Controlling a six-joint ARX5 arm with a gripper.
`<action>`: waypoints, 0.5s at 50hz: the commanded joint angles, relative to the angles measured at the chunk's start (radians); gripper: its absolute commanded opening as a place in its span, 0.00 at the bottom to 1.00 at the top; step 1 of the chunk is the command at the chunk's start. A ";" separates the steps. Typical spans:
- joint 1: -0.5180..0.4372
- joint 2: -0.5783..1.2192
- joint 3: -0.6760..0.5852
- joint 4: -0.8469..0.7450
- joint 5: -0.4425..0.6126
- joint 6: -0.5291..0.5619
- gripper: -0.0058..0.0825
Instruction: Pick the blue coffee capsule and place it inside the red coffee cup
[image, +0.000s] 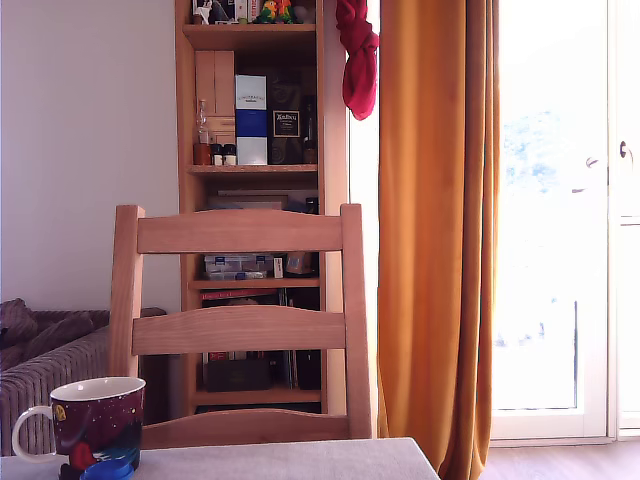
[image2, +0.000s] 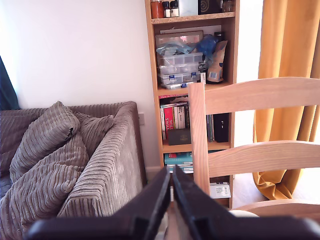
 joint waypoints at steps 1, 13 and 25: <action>-0.002 -0.010 -0.023 -0.102 0.050 -0.044 0.05; -0.002 -0.010 -0.023 -0.090 0.081 -0.051 0.05; -0.002 -0.010 -0.023 0.013 0.185 -0.236 0.05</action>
